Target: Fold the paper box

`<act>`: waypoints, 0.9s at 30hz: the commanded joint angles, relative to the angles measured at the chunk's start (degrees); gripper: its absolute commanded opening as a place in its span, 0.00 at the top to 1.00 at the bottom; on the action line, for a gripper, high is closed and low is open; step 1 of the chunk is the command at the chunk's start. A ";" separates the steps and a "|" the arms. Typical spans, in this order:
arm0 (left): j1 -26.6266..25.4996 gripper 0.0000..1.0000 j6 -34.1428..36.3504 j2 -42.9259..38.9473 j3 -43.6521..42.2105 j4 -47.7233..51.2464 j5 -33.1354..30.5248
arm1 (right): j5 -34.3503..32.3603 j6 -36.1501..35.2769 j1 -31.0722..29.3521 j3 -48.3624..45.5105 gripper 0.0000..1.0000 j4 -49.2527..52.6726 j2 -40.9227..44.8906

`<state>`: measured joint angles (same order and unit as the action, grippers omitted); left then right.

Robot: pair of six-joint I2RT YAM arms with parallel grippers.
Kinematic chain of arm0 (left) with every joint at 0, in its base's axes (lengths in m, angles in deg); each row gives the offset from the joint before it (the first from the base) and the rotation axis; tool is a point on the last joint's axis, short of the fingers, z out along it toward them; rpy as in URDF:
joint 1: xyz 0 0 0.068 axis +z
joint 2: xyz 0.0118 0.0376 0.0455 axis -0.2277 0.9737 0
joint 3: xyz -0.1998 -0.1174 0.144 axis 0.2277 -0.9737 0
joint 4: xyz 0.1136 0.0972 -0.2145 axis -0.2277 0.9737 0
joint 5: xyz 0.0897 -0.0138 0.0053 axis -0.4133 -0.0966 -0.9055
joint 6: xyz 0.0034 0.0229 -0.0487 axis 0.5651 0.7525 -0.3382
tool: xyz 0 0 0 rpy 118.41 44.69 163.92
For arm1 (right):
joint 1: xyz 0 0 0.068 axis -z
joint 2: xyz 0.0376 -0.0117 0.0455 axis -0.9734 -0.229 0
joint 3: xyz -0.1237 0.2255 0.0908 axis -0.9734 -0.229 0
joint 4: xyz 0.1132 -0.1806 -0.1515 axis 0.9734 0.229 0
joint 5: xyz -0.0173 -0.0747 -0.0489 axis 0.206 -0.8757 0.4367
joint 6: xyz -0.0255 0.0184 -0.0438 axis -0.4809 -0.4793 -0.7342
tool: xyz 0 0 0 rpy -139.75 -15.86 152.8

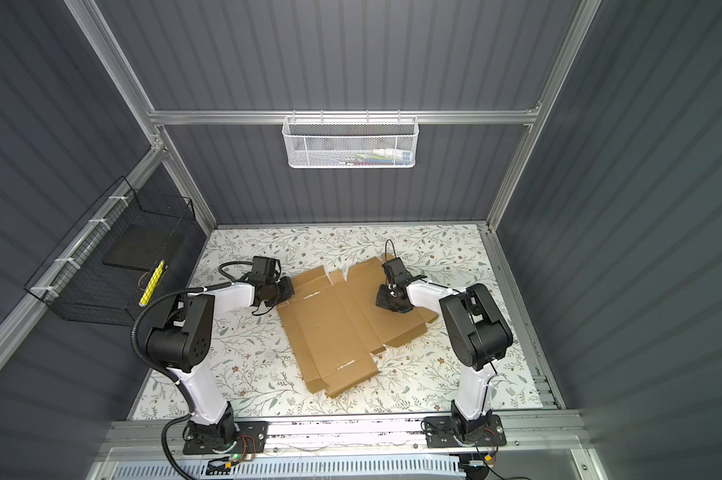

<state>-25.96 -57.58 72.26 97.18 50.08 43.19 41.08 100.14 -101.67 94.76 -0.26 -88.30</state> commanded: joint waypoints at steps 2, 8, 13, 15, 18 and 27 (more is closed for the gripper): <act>-0.12 1.00 0.14 -4.18 -2.48 3.44 1.75 | 2.02 -1.65 -0.70 4.32 0.92 2.90 -5.09; -0.12 1.00 1.91 -8.64 -2.88 6.19 3.69 | 1.60 -4.59 -0.77 10.65 0.90 4.39 -6.23; -0.12 1.00 3.72 -12.33 -2.35 9.51 5.25 | 0.27 -6.51 -1.05 13.48 0.89 6.98 -3.65; -0.12 1.00 4.52 -13.75 -2.44 11.00 5.72 | -1.29 -7.06 -1.44 12.06 0.88 7.59 -0.41; -0.29 1.00 5.88 -15.32 -2.80 13.33 6.70 | -3.30 -7.10 -1.60 8.05 0.86 8.12 5.07; -5.30 1.00 6.02 -20.38 -9.42 15.26 5.51 | -4.72 -3.79 -1.84 -5.11 0.85 8.17 15.68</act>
<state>-29.30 -52.36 53.31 89.79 62.46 48.78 37.67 94.87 -103.22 92.77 6.19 -73.44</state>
